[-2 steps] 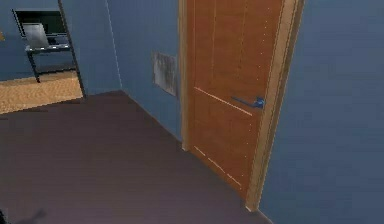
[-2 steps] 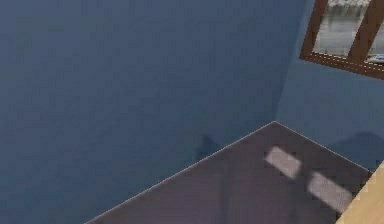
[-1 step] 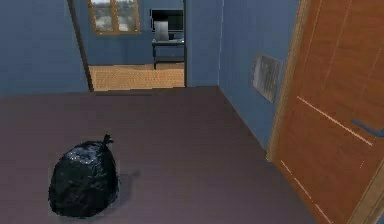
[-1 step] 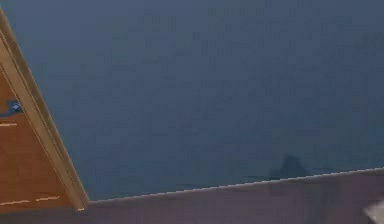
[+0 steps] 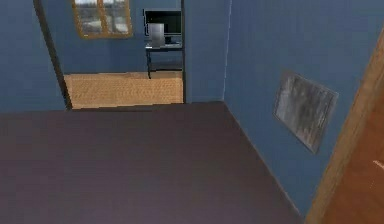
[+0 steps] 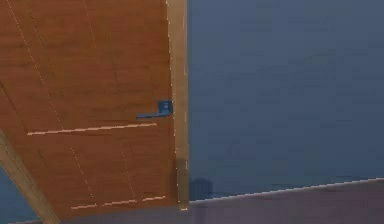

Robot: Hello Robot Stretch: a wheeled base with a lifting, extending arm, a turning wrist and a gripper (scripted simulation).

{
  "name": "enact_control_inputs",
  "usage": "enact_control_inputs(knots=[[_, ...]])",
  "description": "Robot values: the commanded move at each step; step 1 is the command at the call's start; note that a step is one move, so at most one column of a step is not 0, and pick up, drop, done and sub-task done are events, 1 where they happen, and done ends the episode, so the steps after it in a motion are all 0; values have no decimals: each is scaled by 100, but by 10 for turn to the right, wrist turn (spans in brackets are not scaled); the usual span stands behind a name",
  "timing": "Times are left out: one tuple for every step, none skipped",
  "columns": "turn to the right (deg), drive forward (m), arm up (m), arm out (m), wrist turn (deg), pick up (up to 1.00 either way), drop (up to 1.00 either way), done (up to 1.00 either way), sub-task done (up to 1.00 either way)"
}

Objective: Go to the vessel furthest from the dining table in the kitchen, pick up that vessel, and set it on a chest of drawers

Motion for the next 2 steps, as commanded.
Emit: enact_control_inputs(knots=[[-60, 0, 0, 0, 0, 0, 0, 0, 0], [0, 100, 0, 0, 0, 0, 0, 0, 0]])
